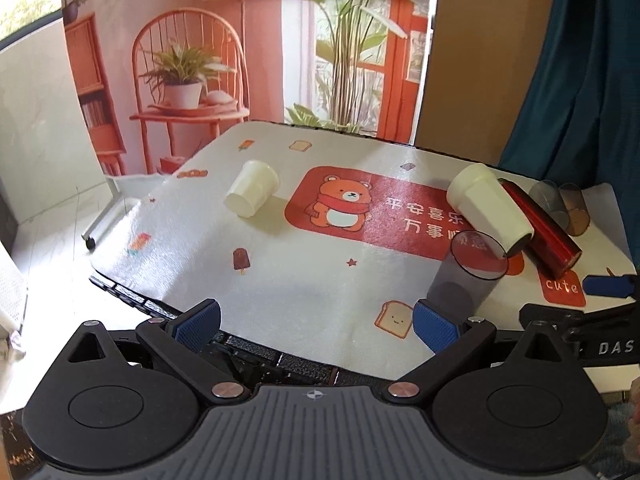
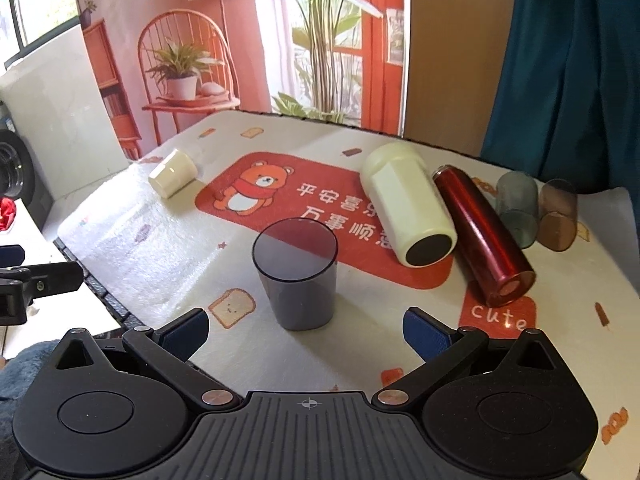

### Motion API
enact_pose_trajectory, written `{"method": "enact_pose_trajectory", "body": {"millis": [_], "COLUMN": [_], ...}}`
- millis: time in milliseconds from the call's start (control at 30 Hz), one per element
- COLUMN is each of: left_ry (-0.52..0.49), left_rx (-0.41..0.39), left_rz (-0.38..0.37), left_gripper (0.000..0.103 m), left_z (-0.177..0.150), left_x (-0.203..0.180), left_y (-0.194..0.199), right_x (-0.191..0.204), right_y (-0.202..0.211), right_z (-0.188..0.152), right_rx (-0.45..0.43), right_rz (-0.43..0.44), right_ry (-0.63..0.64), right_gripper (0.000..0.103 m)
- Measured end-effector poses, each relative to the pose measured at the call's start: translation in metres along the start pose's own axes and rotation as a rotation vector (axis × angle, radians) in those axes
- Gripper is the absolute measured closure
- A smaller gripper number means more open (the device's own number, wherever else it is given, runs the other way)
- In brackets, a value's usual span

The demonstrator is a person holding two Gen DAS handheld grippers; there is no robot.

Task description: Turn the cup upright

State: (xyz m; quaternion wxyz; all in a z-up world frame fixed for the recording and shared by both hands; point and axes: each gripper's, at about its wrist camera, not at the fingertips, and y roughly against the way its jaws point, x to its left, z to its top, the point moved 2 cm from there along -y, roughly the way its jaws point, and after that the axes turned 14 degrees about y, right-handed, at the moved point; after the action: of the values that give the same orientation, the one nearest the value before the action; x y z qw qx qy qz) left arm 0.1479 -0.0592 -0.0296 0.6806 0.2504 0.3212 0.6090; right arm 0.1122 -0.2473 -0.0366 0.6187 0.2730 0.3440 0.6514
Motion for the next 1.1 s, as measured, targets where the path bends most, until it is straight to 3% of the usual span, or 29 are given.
{"method": "enact_pose_trajectory", "body": {"millis": [633,900,1100], "left_ry": [-0.055,-0.060,-0.034], "left_rx": [-0.092,-0.109,-0.136], "left_rz": [0.006,0.024,0.007], "left_gripper": [0.000,0.000,0.000], "left_z": [-0.028,-0.050,-0.050], "left_x": [-0.002,-0.004,-0.002], "left_y": [0.087,0.104,0.110], "right_x": [0.013,0.020,0.019], "right_y": [0.089,0.114,0.122], "right_z": [-0.033,-0.055,-0.060], "right_rx": [-0.067,-0.112,-0.126], "right_rz": [-0.031,-0.086,-0.102], "right_ry": [-0.032,-0.041,-0.047], "right_gripper": [0.000,0.000,0.000]}}
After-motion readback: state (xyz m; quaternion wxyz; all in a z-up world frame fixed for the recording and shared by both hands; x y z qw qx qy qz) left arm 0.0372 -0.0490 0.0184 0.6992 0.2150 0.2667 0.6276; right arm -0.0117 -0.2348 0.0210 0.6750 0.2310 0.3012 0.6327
